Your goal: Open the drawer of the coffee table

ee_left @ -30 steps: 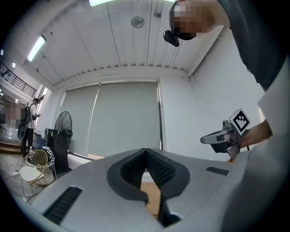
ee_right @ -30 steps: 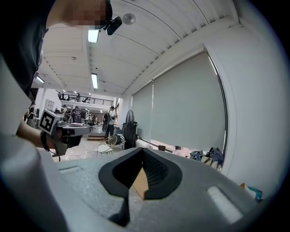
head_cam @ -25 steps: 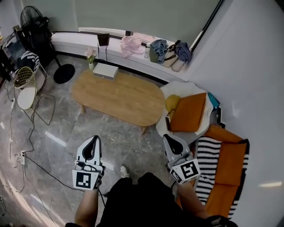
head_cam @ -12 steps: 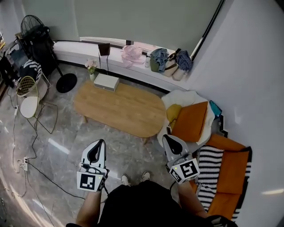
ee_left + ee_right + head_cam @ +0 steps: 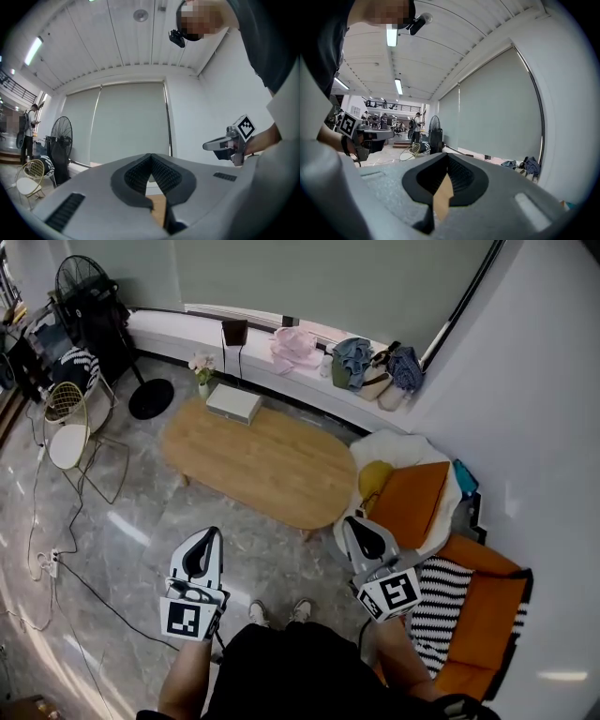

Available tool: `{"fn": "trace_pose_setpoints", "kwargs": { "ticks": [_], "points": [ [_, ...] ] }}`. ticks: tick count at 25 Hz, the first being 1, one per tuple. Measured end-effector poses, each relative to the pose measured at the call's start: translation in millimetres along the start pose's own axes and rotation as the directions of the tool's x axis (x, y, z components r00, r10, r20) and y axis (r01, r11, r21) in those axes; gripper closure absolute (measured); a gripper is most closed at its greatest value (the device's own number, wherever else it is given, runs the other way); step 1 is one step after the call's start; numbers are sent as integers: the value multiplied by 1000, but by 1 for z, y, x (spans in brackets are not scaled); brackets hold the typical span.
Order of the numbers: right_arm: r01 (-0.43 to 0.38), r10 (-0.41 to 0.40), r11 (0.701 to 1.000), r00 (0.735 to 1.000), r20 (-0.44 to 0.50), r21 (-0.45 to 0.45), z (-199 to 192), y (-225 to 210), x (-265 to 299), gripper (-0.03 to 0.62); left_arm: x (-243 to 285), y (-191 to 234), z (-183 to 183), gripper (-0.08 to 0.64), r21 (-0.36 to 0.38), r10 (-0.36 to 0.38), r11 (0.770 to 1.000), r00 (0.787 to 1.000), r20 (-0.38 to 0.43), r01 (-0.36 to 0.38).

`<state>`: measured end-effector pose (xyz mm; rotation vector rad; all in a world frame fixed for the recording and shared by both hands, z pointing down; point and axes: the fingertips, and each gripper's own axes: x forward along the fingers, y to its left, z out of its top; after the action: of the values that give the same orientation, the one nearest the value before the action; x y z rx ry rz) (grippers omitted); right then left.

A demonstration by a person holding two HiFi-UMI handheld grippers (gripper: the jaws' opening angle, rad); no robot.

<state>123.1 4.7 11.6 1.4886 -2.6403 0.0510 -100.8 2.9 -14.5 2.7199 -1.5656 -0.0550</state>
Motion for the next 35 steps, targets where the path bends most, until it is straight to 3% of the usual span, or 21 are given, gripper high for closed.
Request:
{"fn": "trace_pose_setpoints", "kwargs": {
  "ticks": [10, 15, 20, 26, 35],
  "points": [
    [-50, 50, 999, 995, -86, -1, -43, -1, 21, 588, 32, 6, -34, 554, 17, -4, 1000, 999, -37, 4],
    [-80, 78, 997, 991, -106, -15, -80, 0, 44, 588, 45, 15, -71, 554, 2, -1, 1000, 999, -45, 1],
    [-113, 111, 993, 989, -101, -21, -141, 9, 76, 588, 51, 33, -130, 553, -10, 14, 1000, 999, -37, -14],
    [-129, 130, 992, 988, -89, 16, -235, 16, 111, 588, 68, 52, -227, 553, 16, -6, 1000, 999, -42, 7],
    [-195, 197, 980, 973, -119, 30, -368, 28, 139, 588, 91, 44, -359, 553, 10, -51, 999, 997, -63, 51]
  ]
}}
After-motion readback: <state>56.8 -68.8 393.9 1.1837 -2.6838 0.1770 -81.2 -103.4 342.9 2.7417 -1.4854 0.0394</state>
